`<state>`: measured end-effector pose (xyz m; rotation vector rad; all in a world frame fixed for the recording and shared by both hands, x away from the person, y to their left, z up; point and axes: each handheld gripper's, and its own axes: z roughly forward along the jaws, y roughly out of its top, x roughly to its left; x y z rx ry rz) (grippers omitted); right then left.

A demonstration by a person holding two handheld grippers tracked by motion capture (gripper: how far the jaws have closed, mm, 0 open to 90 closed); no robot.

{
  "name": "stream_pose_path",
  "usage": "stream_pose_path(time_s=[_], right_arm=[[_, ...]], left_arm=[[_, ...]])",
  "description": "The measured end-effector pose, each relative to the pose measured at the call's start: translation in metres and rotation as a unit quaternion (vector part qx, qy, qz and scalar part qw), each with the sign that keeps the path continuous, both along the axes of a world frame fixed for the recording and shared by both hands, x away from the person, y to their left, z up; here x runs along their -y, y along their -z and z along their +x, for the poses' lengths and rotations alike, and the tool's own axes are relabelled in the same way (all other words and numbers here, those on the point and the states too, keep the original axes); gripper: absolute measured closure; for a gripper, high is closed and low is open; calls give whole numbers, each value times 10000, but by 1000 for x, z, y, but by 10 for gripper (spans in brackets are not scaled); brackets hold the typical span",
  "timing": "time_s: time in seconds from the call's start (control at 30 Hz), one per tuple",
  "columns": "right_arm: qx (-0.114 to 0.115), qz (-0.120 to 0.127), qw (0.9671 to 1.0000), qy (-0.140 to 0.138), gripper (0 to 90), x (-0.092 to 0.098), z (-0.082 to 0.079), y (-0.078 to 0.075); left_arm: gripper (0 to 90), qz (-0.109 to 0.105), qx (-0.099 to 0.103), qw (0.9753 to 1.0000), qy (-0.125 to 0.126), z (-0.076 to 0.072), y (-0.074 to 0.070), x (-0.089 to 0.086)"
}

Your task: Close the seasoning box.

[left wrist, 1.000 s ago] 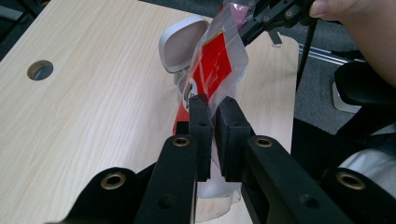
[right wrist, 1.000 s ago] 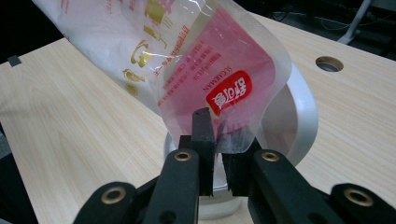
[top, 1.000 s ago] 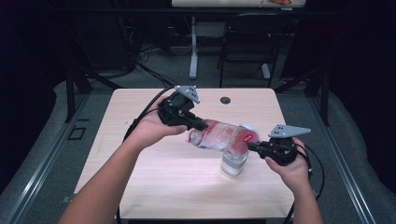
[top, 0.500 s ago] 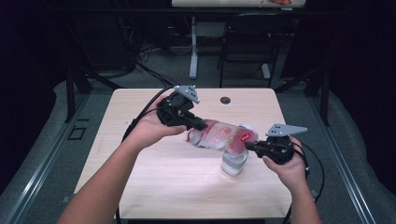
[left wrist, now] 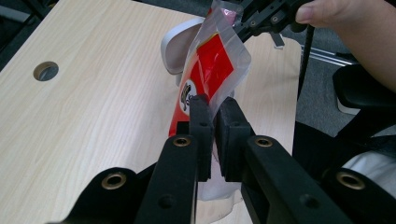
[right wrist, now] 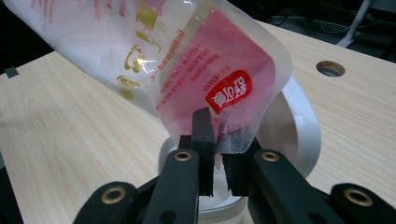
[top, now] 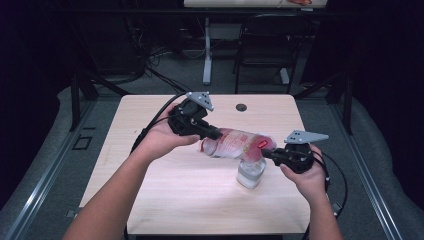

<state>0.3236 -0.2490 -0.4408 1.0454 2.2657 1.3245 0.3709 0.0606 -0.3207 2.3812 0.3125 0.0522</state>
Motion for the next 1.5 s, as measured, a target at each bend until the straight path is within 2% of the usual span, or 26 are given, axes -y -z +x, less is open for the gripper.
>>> stream_pose_path(time_s=[0.5,0.77,1.07,1.5], right_arm=[[-21,-61,10000,26,843,1,-2,0],[-87,-112,9999,-69,843,2,-3,-1],[-189,-73,9996,-180,842,1,-3,0],[-194,-5,9997,-152,842,-3,3,4]], left_arm=[[863,9,-17,10000,6,2,0,3],[862,28,-16,10000,34,4,1,2],[861,15,-7,10000,23,4,0,1],[862,-48,-3,10000,-17,0,-1,1]])
